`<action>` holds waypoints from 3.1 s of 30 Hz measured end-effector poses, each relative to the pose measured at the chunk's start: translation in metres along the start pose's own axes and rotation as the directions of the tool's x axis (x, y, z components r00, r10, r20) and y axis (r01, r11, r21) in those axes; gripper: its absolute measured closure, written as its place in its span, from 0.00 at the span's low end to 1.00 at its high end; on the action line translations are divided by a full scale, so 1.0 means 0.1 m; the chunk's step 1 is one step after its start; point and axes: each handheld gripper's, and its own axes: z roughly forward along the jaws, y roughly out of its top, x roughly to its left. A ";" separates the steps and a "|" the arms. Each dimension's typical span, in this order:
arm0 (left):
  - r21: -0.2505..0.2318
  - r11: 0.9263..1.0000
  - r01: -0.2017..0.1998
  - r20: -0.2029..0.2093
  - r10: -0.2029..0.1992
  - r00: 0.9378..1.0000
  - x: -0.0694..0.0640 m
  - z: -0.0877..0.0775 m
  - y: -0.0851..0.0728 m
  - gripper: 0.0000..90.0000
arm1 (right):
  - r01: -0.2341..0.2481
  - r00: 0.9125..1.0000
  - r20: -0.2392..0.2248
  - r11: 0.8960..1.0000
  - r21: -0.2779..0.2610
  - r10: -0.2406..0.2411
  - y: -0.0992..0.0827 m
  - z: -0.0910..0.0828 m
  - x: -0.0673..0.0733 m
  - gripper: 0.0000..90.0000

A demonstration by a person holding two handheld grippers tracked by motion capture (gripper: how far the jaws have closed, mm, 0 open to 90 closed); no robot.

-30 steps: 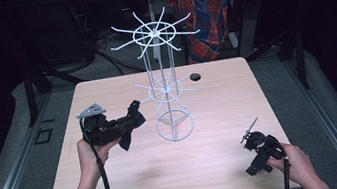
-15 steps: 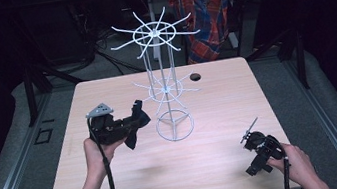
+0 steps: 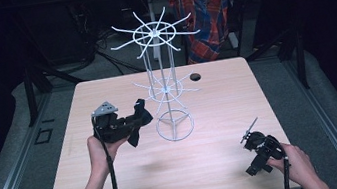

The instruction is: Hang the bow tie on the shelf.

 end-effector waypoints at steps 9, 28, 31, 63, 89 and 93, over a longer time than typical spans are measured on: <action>0.005 1.000 -0.005 0.013 0.005 1.000 0.00 0.11 0.06 0.77 | -0.001 1.000 0.005 1.000 0.003 0.001 0.00 0.00 0.00 0.05; 0.021 1.000 0.004 0.047 -0.005 0.999 0.01 0.32 0.10 0.77 | 0.006 1.000 -0.001 1.000 0.021 -0.006 0.01 -0.01 0.00 0.05; 0.023 1.000 0.013 0.050 -0.014 0.999 0.03 0.35 0.09 0.77 | 0.007 1.000 -0.001 1.000 0.023 -0.007 0.01 -0.01 -0.01 0.05; 0.037 0.994 0.104 0.070 -0.106 0.992 0.15 0.52 0.01 0.76 | 0.009 1.000 -0.004 1.000 0.014 -0.009 0.00 0.00 0.00 0.06; 0.043 0.994 0.101 0.047 -0.103 0.994 0.16 0.49 0.00 0.78 | 0.005 1.000 0.004 1.000 0.002 -0.005 -0.02 -0.01 0.00 0.06; 0.038 0.994 0.101 0.045 -0.102 0.994 0.17 0.46 0.00 0.76 | 0.013 1.000 0.009 1.000 0.014 -0.013 -0.02 -0.03 -0.01 0.06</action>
